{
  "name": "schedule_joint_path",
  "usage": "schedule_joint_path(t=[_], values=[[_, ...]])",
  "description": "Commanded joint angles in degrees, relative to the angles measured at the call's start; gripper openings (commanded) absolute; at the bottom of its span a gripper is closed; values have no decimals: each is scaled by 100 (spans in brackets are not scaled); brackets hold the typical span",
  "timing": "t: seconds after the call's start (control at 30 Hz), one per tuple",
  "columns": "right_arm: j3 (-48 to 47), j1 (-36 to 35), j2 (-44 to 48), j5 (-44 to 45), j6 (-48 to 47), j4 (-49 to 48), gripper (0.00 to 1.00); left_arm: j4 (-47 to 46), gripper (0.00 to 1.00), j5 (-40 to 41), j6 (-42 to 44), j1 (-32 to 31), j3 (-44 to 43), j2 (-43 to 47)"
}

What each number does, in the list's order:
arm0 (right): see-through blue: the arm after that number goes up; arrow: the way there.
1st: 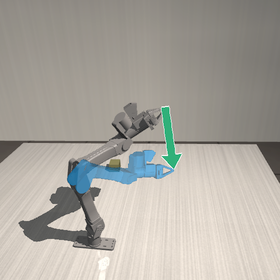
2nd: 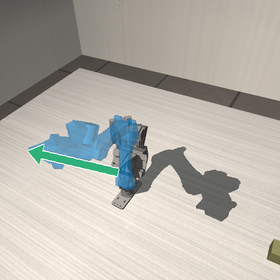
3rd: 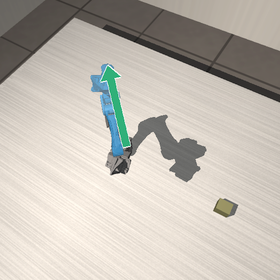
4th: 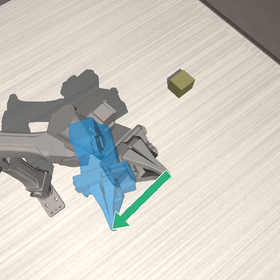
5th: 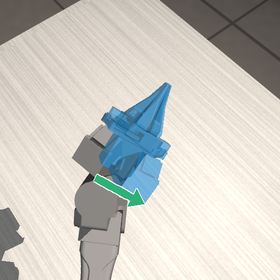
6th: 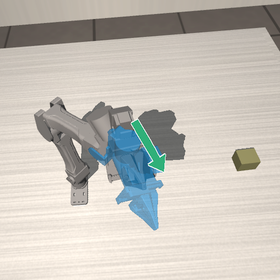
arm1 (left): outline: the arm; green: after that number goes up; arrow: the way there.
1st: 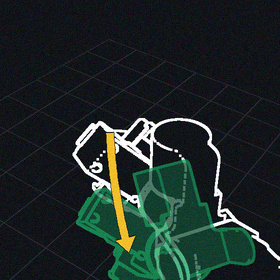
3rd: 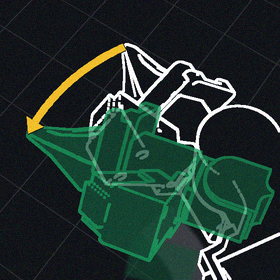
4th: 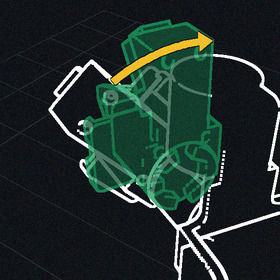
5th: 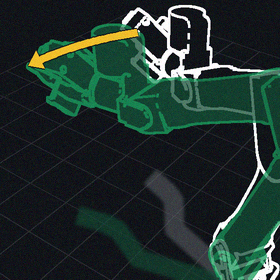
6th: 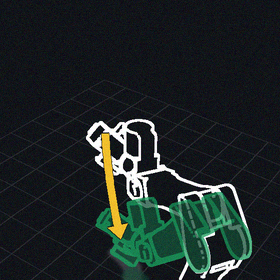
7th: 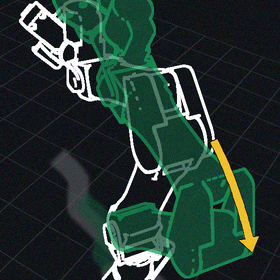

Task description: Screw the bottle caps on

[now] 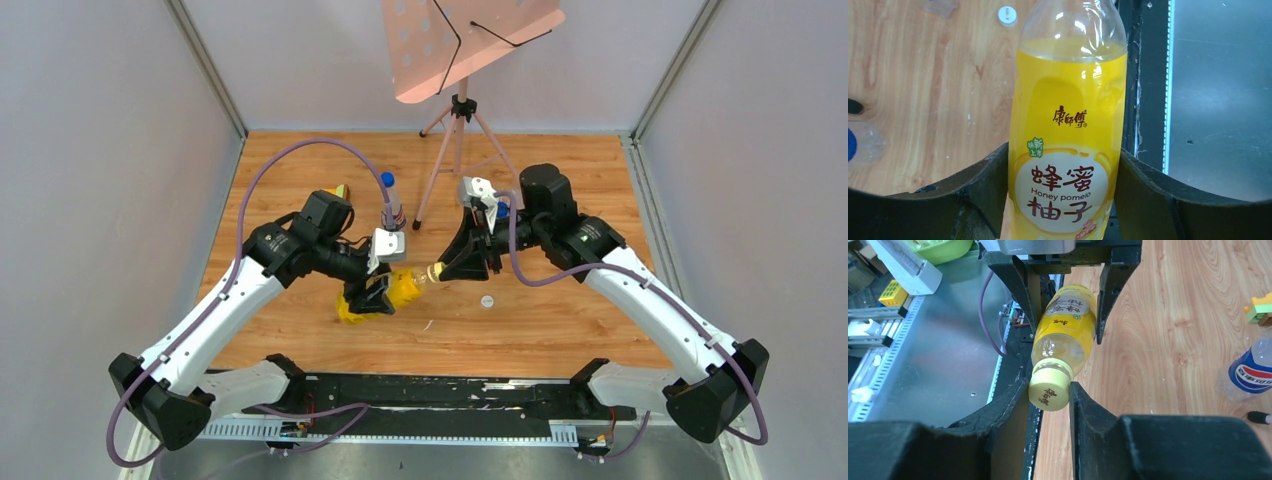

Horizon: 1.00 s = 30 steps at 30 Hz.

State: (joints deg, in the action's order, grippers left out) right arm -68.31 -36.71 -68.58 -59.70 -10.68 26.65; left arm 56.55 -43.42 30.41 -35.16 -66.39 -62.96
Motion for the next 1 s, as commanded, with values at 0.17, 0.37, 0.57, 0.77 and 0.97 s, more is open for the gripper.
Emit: schedule_joint_path(t=[0.17,0.37,0.57,0.77,0.97], values=[[-103,-275,-235,-290,-1625,448,4,214,0,-798,598,-66,-834,-249],[-609,-297,-517,-433,-2395,1375,4,706,0,-823,1005,-67,-1090,-404],[-793,-517,-650,52,-2684,1651,4,834,0,-846,1078,-69,-1189,-541],[-759,-820,-620,822,-2854,1624,0,248,0,-769,554,-68,-941,-456],[-360,-838,-266,727,-3286,1304,0,-710,0,-790,-344,-63,-330,-226]])
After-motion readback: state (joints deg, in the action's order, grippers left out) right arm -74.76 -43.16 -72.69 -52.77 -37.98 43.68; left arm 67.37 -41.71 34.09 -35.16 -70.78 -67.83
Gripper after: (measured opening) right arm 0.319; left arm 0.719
